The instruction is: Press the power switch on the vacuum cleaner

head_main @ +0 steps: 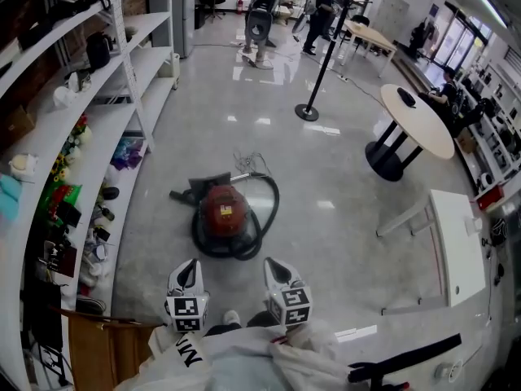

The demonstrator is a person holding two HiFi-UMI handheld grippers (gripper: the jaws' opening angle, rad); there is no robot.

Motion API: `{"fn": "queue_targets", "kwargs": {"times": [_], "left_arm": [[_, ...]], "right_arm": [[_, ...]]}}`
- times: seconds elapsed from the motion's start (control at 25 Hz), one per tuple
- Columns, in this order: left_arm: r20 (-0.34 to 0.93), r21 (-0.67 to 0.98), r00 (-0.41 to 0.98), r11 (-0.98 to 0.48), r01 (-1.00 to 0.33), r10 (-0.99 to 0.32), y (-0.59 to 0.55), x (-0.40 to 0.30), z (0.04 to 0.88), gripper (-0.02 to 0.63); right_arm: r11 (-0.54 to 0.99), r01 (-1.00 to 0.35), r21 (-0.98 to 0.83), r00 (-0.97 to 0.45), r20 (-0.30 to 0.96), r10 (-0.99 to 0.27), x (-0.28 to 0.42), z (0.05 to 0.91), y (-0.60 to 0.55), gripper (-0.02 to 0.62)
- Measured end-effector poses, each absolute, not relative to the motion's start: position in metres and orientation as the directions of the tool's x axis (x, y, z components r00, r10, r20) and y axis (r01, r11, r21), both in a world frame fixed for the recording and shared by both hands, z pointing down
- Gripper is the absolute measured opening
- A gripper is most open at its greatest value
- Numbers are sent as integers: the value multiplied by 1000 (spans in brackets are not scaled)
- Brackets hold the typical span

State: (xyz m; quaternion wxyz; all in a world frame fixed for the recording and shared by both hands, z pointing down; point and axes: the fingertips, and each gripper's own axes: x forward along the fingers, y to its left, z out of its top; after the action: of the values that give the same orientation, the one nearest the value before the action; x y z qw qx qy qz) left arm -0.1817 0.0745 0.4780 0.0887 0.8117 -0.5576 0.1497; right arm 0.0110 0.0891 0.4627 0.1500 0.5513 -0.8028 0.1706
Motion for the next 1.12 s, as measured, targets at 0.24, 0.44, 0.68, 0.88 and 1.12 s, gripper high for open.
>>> {"fn": "queue_targets", "kwargs": {"times": [0.24, 0.44, 0.68, 0.88, 1.12], "left_arm": [[334, -24, 341, -369, -929, -879, 72, -182, 472, 0], [358, -20, 321, -351, -936, -877, 73, -189, 481, 0], [355, -34, 308, -341, -939, -883, 58, -189, 483, 0], [363, -40, 293, -329, -944, -885, 47, -187, 482, 0], [382, -45, 275, -315, -948, -882, 25, -183, 485, 0]], "right_arm": [[349, -929, -121, -367, 425, -828, 2, 460, 85, 0], [362, -924, -125, -380, 426, -821, -2, 463, 79, 0], [362, -921, -142, -387, 423, -819, 0, 468, 63, 0], [373, -914, -156, -404, 421, -812, 1, 471, 45, 0], [380, -909, -171, -416, 427, -803, 6, 476, 18, 0]]}}
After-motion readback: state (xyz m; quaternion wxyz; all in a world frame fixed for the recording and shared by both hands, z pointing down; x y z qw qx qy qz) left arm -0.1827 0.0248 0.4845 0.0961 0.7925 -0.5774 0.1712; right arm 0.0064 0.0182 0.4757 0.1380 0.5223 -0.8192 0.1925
